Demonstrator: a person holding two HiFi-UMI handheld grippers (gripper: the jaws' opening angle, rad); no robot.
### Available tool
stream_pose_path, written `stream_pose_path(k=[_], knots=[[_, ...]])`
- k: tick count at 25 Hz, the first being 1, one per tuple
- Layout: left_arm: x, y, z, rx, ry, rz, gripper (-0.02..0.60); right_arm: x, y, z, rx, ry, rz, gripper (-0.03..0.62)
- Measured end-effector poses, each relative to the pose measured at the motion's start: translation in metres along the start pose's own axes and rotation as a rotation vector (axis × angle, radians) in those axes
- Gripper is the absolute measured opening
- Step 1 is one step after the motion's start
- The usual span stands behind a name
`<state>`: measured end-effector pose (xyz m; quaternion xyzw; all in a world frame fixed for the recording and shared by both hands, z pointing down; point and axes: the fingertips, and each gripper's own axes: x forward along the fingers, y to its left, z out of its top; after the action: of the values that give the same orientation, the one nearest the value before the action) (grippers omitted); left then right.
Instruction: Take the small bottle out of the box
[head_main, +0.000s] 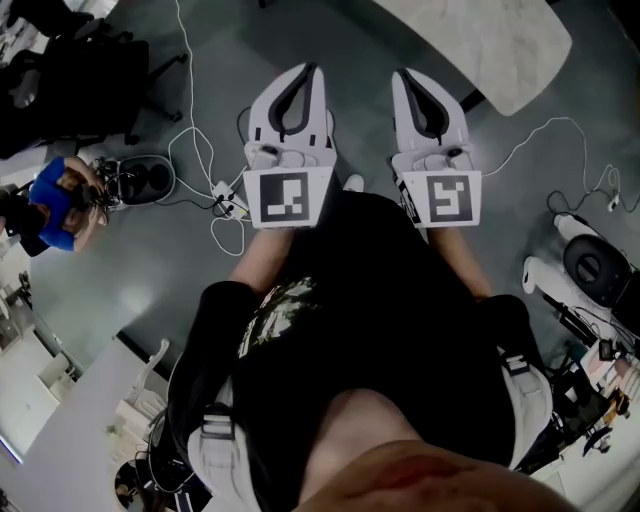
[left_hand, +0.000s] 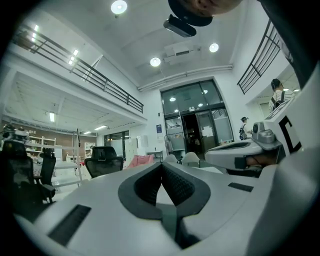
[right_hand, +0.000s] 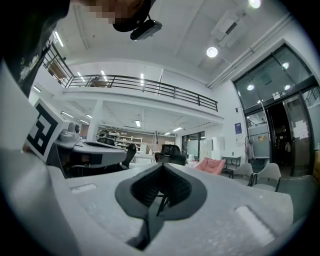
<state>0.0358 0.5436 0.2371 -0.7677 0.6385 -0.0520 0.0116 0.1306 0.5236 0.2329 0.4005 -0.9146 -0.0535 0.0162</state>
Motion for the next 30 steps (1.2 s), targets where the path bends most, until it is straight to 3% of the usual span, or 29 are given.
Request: stream_pose_path(k=[9,20,30], knots=[[0.060,0.046,0.002,0.000,0.005,-0.007,0.014,0.074,-0.017,-0.003,0.011,0.004,0.008,-0.005],[0.134,0.111,0.026,-0.035,-0.054,-0.055,0.014,0.157,-0.055,0.028,-0.022,-0.006,-0.069,-0.005],[0.189,0.162,0.017,-0.046,-0.072,-0.115,0.014,0.224,-0.058,0.019,-0.033,0.014,-0.115,-0.005]])
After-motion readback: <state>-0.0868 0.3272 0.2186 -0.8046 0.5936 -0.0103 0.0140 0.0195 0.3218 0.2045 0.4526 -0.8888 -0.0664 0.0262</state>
